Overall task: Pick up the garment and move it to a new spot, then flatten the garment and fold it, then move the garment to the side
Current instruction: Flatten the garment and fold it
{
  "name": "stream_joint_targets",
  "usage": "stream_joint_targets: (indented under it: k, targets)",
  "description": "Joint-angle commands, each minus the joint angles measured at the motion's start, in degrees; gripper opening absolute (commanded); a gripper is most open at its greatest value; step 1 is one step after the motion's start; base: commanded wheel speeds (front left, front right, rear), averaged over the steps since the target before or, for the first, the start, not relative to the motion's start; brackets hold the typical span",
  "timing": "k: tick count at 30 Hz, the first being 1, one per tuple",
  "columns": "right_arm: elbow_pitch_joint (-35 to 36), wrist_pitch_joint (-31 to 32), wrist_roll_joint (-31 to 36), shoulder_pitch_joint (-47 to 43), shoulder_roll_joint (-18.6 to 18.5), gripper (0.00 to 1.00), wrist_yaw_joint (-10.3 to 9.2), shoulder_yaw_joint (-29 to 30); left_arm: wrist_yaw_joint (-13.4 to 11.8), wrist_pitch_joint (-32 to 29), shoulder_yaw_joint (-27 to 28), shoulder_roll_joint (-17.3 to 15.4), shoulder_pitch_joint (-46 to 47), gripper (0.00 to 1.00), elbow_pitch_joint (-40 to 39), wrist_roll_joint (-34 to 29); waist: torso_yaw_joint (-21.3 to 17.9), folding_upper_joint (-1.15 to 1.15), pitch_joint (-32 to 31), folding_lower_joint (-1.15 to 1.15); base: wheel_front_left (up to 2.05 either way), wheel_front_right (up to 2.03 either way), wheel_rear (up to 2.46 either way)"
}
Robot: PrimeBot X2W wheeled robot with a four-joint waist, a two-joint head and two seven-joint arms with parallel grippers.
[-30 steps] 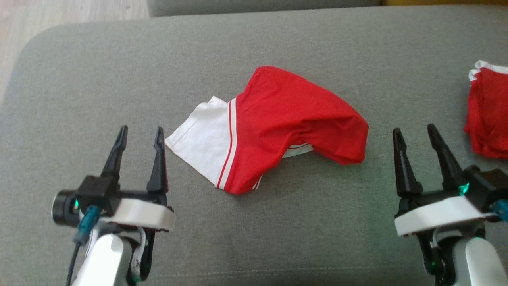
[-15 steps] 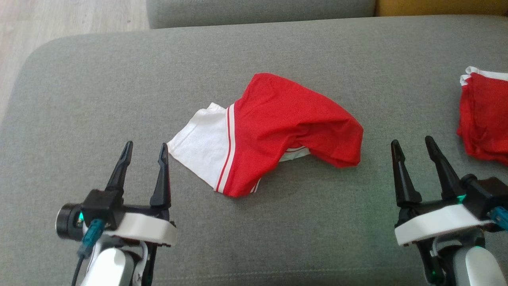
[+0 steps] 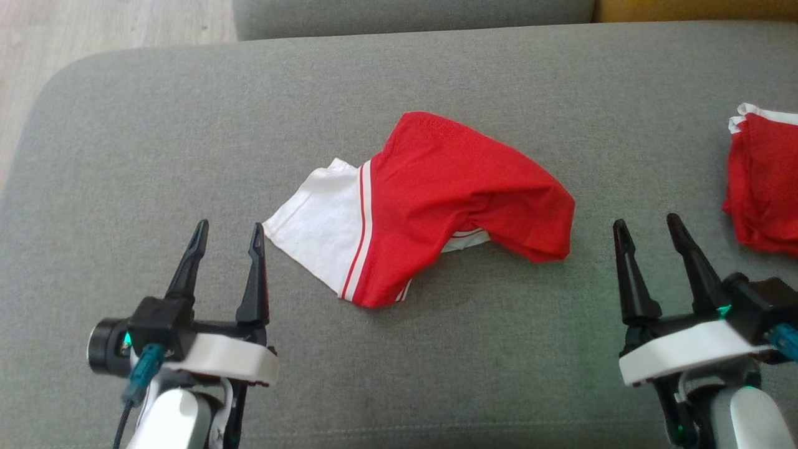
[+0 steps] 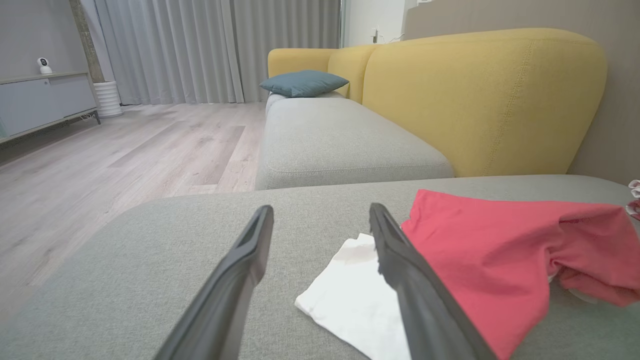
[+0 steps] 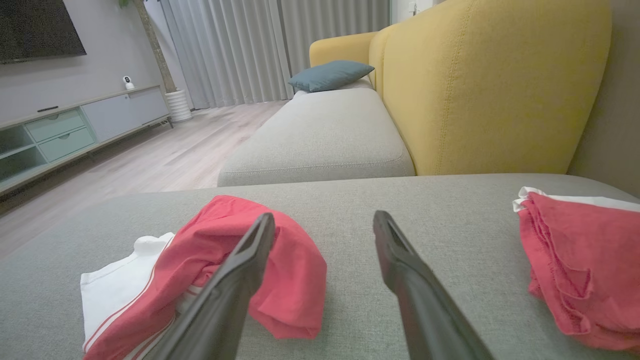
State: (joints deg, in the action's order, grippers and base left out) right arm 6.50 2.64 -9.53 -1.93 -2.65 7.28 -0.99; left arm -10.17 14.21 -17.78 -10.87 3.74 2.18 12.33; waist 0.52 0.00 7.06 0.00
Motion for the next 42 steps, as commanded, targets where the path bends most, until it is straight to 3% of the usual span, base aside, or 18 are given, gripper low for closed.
stream_joint_targets:
  k: [1, 10, 18, 19, 24, 32, 33, 35, 42]
  targets:
    - [2.06, 0.32, 0.03, 1.45, -0.22, 1.0, 0.21, -1.56, -0.47, 0.25, 1.91, -1.27, 2.46, 1.0, -2.02, 0.39, 0.09, 0.0, 0.06, 0.0, 0.0, 0.0, 0.0]
    - [0.67, 3.37, 0.98, 3.81, -0.22, 1.0, 0.21, -7.59, -0.48, 0.39, 1.51, -0.94, 4.38, 1.0, -2.32, 0.35, 1.11, 0.0, 2.61, 0.0, 0.0, 0.0, 0.0]
    - [-5.72, 10.06, 0.98, 11.48, -1.46, 1.0, 0.21, -25.81, -0.12, 0.63, 1.08, -0.19, 8.03, 1.0, -2.46, -0.31, 2.47, 0.0, 7.41, 0.0, 0.0, 0.0, 0.0]
    - [-5.72, 10.06, 0.98, 11.48, -1.46, 1.0, 0.21, -25.81, -0.12, 0.63, 1.08, -0.19, 8.03, 1.0, -2.46, -0.31, 2.47, 0.0, 7.41, 0.0, 0.0, 0.0, 0.0]
    - [-13.34, 13.52, -0.23, 18.7, -2.29, 1.0, 0.21, -35.85, 0.42, 0.73, 0.59, 0.58, 10.43, 1.0, -2.36, -0.84, 3.65, 0.0, 10.22, 0.0, 0.0, 0.0, 0.0]
    - [-25.5, 17.86, 0.37, 27.1, -2.22, 1.0, 0.21, -41.83, 1.05, 0.77, 0.95, 1.44, 12.76, 1.0, -2.41, -1.83, 5.09, 0.0, 12.77, 0.0, 0.0, 0.0, 0.0]
    - [-26.47, 18.2, 0.07, 27.69, -2.17, 0.75, 0.21, -42.42, 1.11, 0.77, 1.04, 1.55, 12.84, 1.0, -2.4, -1.94, 5.16, 0.0, 12.89, 0.0, 0.0, 0.0, 0.0]
    - [-27.48, 17.85, -0.5, 28.72, -2.04, 0.0, 0.21, -43.2, 1.21, 0.78, 1.25, 1.74, 12.92, 1.0, -2.38, -2.15, 5.18, 0.0, 13.03, 0.0, 0.0, 0.0, 0.0]
    - [-24.33, 11.21, -4.12, 30.87, -1.41, 0.0, 0.21, -44.2, 1.36, 0.78, 2.3, 2.09, 12.28, 1.0, -2.1, -2.66, 4.01, 0.0, 12.41, 0.0, 0.0, 0.0, 0.0]
